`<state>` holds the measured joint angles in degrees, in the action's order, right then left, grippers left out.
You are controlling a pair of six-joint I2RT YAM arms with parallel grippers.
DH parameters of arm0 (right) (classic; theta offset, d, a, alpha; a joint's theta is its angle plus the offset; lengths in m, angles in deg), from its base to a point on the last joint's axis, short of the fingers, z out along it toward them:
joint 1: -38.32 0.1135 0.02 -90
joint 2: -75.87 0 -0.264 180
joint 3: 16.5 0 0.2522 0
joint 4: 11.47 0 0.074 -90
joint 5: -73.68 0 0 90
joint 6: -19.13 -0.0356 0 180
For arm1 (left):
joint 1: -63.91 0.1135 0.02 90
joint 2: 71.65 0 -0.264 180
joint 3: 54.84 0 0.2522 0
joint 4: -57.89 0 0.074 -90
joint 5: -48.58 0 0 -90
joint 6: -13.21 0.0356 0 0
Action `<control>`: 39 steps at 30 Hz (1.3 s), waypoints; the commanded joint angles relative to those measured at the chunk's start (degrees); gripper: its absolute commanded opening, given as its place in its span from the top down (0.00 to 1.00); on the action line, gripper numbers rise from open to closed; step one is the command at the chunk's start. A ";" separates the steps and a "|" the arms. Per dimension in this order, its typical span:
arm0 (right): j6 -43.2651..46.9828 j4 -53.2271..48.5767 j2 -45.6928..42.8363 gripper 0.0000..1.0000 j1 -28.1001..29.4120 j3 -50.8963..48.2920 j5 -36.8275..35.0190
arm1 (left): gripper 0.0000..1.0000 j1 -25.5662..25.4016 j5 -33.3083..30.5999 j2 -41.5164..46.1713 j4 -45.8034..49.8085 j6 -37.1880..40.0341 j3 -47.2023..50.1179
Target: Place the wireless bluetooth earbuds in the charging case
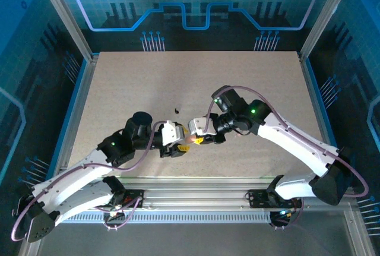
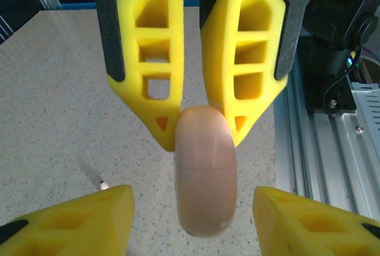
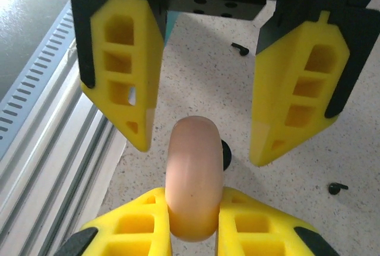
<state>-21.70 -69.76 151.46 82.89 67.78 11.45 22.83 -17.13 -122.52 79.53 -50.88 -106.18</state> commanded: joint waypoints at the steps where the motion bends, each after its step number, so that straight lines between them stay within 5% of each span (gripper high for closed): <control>1: 0.06 0.36 0.13 0.82 0.58 1.48 4.08 | 0.49 -0.74 1.41 -0.76 -1.60 0.63 -1.86; 11: -0.72 1.97 -0.08 0.82 0.47 0.96 4.59 | 0.78 -1.12 1.51 -1.33 0.11 0.87 -2.75; 14: -2.79 3.57 -1.05 0.74 -0.52 0.12 5.40 | 0.83 -1.17 1.81 -1.33 0.01 0.85 -2.60; 17: -5.08 6.89 -3.36 0.63 -3.27 -2.76 10.54 | 0.85 -1.13 2.53 -1.34 -2.52 -0.08 -1.43; 24: -12.01 17.90 -8.50 0.61 -10.31 -10.77 24.93 | 0.85 -1.19 4.06 -1.16 -9.26 -2.23 1.17; 30: -13.53 20.03 -8.19 0.60 -12.49 -12.14 27.59 | 0.86 -0.28 5.66 -1.42 -20.37 -6.48 4.68; 39: -19.10 27.09 -4.76 0.53 -18.45 -11.16 30.87 | 0.88 8.59 14.14 -9.06 -41.02 -15.83 8.30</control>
<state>-37.70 -46.59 145.34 65.82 56.07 39.71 29.72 -8.12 -129.18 49.30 -62.35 -99.14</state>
